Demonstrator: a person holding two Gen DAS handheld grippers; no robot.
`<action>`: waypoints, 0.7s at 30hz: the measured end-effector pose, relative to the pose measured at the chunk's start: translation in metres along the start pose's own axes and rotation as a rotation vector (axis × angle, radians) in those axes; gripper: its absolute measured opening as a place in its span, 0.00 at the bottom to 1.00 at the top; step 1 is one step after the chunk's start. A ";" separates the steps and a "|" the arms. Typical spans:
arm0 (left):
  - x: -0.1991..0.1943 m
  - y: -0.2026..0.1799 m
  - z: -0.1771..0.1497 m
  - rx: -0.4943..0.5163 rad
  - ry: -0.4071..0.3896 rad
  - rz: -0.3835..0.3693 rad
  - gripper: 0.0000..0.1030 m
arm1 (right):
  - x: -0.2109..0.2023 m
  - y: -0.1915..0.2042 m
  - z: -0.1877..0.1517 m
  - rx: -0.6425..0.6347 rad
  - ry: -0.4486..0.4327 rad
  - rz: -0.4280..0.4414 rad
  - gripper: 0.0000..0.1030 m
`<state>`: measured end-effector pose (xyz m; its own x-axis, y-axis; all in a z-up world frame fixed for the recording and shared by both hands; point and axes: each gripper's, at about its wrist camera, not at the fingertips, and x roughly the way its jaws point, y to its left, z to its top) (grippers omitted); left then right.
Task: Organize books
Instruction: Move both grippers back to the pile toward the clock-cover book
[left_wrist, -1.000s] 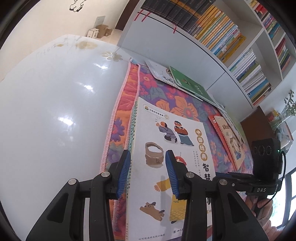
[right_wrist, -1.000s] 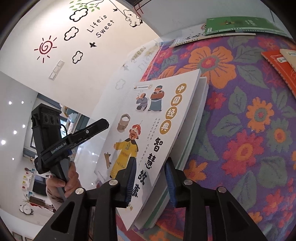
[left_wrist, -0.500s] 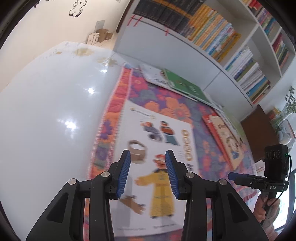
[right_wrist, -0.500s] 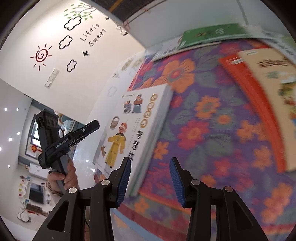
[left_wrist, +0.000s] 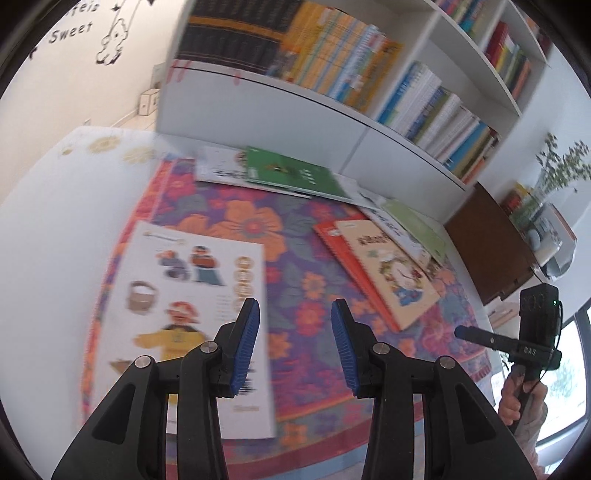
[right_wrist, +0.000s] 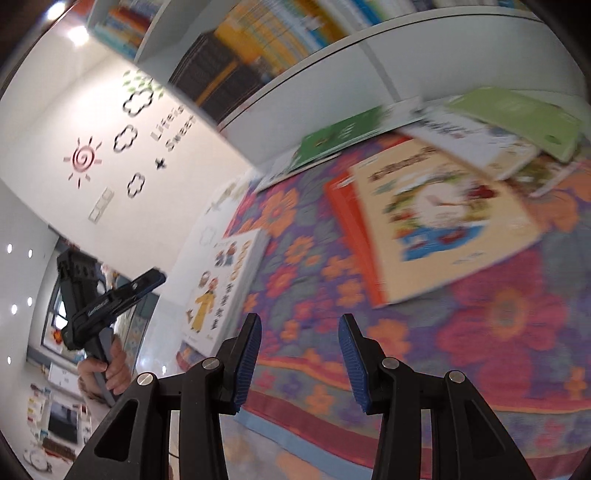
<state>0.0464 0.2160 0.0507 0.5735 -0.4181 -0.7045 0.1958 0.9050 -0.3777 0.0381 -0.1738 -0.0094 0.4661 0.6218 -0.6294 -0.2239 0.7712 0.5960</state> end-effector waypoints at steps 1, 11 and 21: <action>0.004 -0.011 0.001 0.011 0.006 -0.005 0.37 | -0.008 -0.011 0.001 0.012 -0.012 -0.004 0.41; 0.090 -0.109 -0.017 0.109 0.080 -0.085 0.38 | -0.046 -0.099 0.011 0.088 -0.158 -0.061 0.41; 0.137 -0.124 -0.040 0.112 0.107 -0.063 0.38 | -0.027 -0.137 0.009 0.122 -0.105 0.017 0.41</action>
<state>0.0693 0.0436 -0.0228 0.4705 -0.4747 -0.7439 0.3194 0.8774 -0.3579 0.0635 -0.2976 -0.0693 0.5515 0.6117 -0.5672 -0.1293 0.7344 0.6663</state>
